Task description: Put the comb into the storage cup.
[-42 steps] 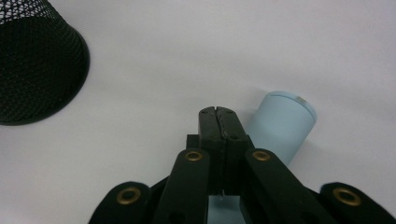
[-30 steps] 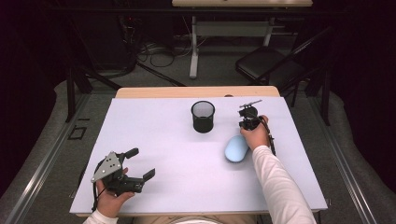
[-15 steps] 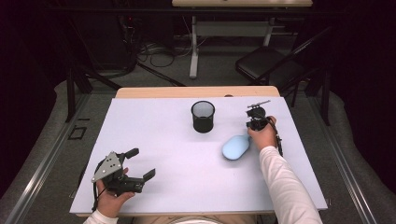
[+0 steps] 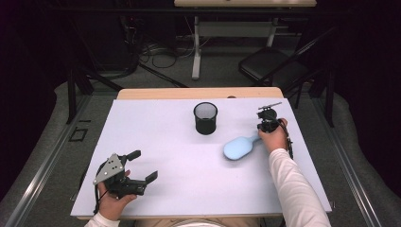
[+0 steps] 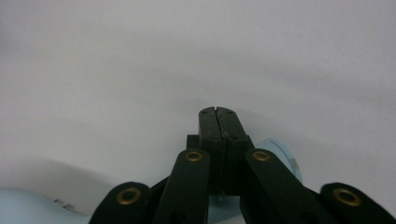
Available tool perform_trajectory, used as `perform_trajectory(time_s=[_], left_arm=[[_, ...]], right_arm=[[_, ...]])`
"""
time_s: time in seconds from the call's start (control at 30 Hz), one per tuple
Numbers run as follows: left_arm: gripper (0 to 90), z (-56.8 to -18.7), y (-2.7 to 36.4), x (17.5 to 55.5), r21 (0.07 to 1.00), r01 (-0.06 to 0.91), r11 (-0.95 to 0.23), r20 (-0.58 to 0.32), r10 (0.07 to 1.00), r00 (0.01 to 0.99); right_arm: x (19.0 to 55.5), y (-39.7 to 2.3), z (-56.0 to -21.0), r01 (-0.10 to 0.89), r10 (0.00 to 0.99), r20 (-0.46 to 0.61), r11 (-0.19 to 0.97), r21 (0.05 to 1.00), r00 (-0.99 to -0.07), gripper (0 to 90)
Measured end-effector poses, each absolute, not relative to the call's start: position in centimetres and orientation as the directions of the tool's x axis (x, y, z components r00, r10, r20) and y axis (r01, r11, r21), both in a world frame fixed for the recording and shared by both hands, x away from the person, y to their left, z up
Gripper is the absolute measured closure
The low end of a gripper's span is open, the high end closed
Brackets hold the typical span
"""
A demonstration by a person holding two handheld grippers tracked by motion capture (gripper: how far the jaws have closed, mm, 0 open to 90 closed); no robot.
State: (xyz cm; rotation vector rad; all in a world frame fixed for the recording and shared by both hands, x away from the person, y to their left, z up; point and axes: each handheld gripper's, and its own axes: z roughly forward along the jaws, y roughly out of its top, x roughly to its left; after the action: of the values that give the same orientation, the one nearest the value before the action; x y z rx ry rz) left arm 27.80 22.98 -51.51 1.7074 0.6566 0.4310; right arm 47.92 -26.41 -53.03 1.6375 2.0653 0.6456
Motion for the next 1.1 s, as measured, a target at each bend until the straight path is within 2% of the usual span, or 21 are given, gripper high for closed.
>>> perform_trajectory(time_s=[0.73, 1.1], left_arm=[[1.5, -51.5, 22.9, 27.8, 0.970, 0.195, -0.145, -0.060, 0.633, 0.772], [1.5, -51.5, 22.8, 27.8, 0.969, 0.199, -0.146, -0.062, 0.638, 0.767]], right_arm=[[45.3, -28.8, -53.2, 0.780, 0.970, -0.048, 0.220, 0.586, -0.238, 90.0], [43.4, -29.9, -53.2, 0.778, 0.967, 0.005, 0.201, 0.595, -0.254, 90.0]])
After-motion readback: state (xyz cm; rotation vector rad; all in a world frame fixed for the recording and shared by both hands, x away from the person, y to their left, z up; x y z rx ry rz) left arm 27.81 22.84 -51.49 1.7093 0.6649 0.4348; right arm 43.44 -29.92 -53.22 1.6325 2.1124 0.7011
